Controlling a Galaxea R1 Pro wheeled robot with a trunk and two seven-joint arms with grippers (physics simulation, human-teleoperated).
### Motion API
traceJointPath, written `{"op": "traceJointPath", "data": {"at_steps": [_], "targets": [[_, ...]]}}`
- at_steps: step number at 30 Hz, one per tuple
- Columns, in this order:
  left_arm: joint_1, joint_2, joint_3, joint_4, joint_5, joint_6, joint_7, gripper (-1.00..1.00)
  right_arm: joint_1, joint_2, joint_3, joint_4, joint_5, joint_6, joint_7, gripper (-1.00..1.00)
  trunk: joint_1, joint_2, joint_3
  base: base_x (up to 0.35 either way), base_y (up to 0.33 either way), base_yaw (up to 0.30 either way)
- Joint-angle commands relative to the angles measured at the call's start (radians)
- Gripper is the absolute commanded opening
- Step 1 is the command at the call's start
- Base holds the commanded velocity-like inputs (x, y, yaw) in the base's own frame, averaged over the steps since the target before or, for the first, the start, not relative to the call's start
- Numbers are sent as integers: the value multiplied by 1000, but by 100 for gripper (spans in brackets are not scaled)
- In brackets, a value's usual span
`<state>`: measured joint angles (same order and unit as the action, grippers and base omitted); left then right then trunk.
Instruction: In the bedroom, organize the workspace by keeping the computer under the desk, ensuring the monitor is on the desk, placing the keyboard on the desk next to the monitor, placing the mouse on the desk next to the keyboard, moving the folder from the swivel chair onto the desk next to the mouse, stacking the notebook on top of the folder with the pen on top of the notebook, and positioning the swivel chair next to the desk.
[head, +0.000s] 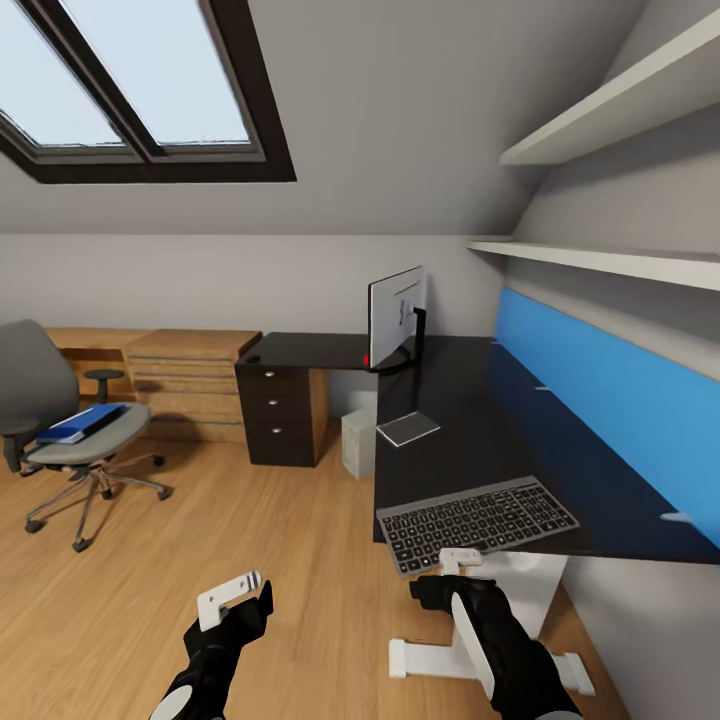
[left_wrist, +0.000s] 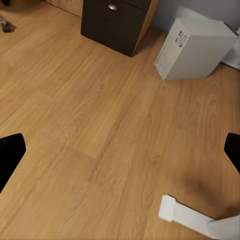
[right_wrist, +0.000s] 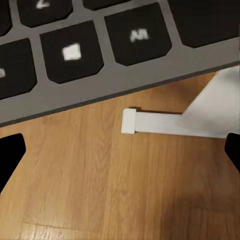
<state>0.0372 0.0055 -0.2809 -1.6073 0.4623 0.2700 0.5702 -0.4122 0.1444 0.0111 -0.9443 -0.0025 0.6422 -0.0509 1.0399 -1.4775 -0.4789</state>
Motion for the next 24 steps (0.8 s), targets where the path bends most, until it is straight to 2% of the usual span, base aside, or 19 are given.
{"op": "traceJointPath", "data": {"at_steps": [1,18,24], "targets": [[0,1,-2,-2,6,3,7,100,0,0,1,-1,-1,5,-5,100,0,-1,-1,199,0,0],[0,0,-3,-2,6,3,7,100,0,0,1,-2,-1,5,-4,100,0,-1,-1,168,0,0],[0,1,-3,-2,6,4,7,100,0,1,1,-2,-1,5,-4,100,0,-1,-1,43,0,0]]}}
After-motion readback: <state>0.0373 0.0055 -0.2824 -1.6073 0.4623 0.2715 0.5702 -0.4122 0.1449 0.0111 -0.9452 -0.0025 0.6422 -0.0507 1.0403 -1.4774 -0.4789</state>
